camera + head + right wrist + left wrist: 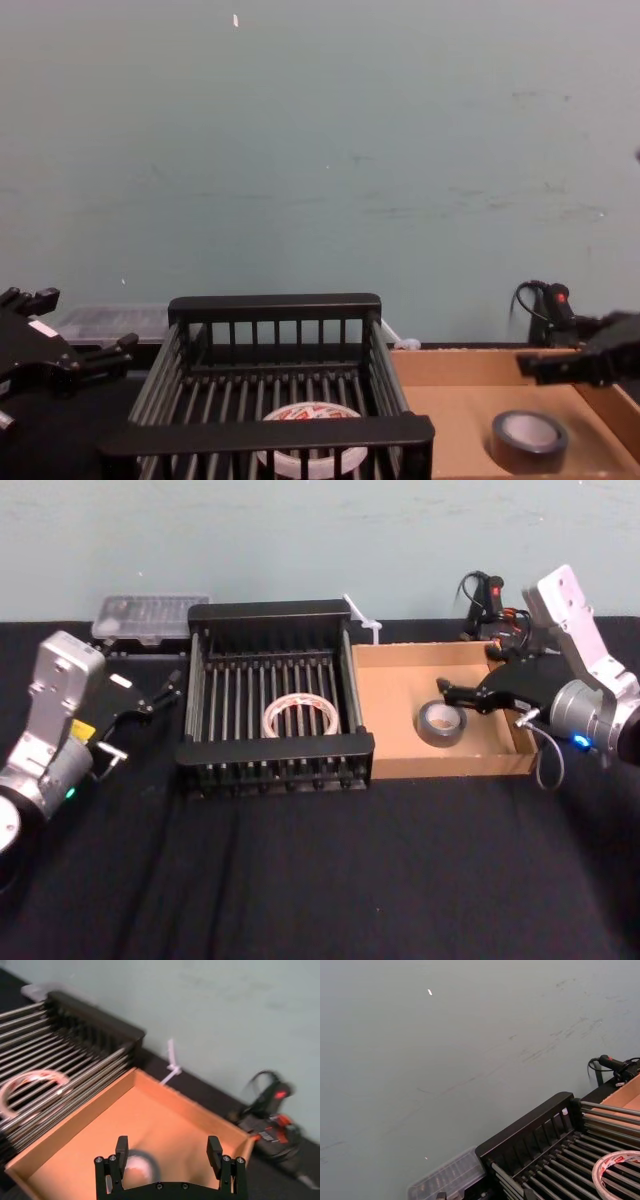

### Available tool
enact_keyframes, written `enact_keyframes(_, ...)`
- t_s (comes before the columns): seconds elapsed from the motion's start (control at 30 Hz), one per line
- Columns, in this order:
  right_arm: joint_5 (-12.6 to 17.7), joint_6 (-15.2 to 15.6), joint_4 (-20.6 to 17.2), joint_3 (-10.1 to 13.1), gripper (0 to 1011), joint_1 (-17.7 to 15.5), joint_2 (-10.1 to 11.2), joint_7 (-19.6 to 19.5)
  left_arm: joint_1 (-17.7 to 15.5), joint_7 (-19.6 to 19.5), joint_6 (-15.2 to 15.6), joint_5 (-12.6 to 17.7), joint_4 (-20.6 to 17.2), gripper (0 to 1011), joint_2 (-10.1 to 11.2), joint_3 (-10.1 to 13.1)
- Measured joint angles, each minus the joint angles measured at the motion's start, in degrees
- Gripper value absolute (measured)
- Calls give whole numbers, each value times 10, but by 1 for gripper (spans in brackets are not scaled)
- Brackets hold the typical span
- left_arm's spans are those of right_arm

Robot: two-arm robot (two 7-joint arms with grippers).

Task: Pick up the white tape and place it into the black box , Pick up the silver tape and place it into the brown box.

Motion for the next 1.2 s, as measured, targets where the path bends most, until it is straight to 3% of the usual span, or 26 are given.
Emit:
enact_keyframes(0.3,-60,-64,-87,45,1002,-86,-22,-156,0,0,0,0,0,1001,0,0)
enact_keyframes(0.53,-91,-103,-123,76,1002,-142,-42,-240,0,0,0,0,0,1001,0,0)
enact_keyframes(0.73,-101,-116,-127,93,1002,-167,-57,-269,0,0,0,0,0,1001,0,0)
enact_keyframes(1.2,-107,-113,-120,113,1002,-177,-72,-268,0,0,0,0,0,1001,0,0)
